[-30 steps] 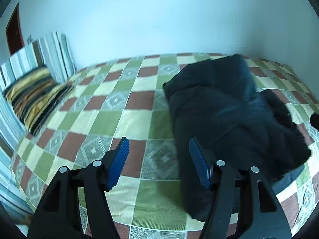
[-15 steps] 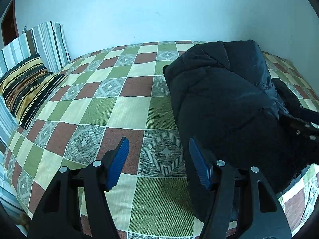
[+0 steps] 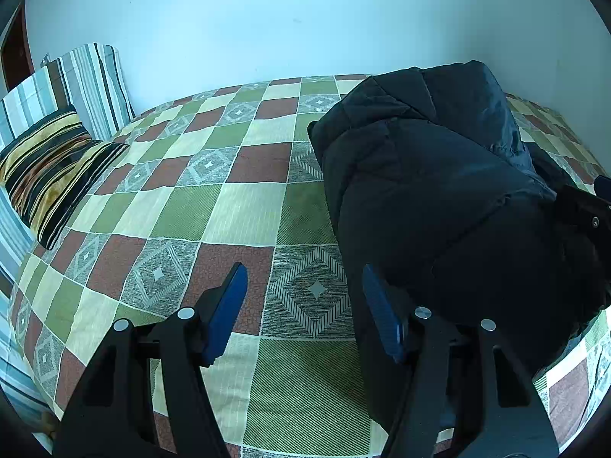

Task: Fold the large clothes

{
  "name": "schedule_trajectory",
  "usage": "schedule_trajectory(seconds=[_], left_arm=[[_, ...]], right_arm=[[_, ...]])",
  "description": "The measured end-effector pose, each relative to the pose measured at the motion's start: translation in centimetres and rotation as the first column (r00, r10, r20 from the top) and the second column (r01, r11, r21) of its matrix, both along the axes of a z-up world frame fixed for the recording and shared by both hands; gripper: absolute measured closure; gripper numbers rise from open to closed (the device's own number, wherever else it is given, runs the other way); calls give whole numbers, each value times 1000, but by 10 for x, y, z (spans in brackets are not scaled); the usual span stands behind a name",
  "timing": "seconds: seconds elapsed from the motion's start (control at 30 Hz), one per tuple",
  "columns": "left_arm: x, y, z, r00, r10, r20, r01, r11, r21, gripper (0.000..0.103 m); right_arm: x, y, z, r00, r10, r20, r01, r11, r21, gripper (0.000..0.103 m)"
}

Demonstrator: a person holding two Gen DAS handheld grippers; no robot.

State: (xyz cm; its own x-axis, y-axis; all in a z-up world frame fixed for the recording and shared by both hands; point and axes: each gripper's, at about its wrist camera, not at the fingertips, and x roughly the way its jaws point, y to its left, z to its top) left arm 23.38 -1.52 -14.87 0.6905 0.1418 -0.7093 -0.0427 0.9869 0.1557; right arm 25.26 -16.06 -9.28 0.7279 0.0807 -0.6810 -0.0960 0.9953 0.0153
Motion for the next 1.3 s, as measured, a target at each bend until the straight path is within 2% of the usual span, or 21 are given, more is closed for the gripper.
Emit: schedule_trajectory(seconds=[0.23,0.5,1.03,1.1,1.17,1.3], left_arm=[[1,3,-2,1000,5,-3,-5,1000,-4,41],[0,6,-1,1000,13,2,-13,1000,0,41],[1,13,-6,1000,23,-10,-23,1000,-2,41],[1,14,-6,1000,23,-12,-23,1000,-2,41],[1,14,-7,1000,26,-14,-26,1000,-3,41],[1,15,-7,999,31,-15,-31,1000,-3,41]], right_arm=[[-2,3,2,1000,-3,11,3,1000,-29,24],[0,1,4,1000,-20,10,21,1000,-22,24],[19,13,-23,994,39,-106,-35,999,39,25],[20,12,-23,991,61,-121,-52,996,77,33],[21,12,-25,983,99,-153,-78,988,136,57],[21,19,-26,979,123,-165,-99,984,149,65]])
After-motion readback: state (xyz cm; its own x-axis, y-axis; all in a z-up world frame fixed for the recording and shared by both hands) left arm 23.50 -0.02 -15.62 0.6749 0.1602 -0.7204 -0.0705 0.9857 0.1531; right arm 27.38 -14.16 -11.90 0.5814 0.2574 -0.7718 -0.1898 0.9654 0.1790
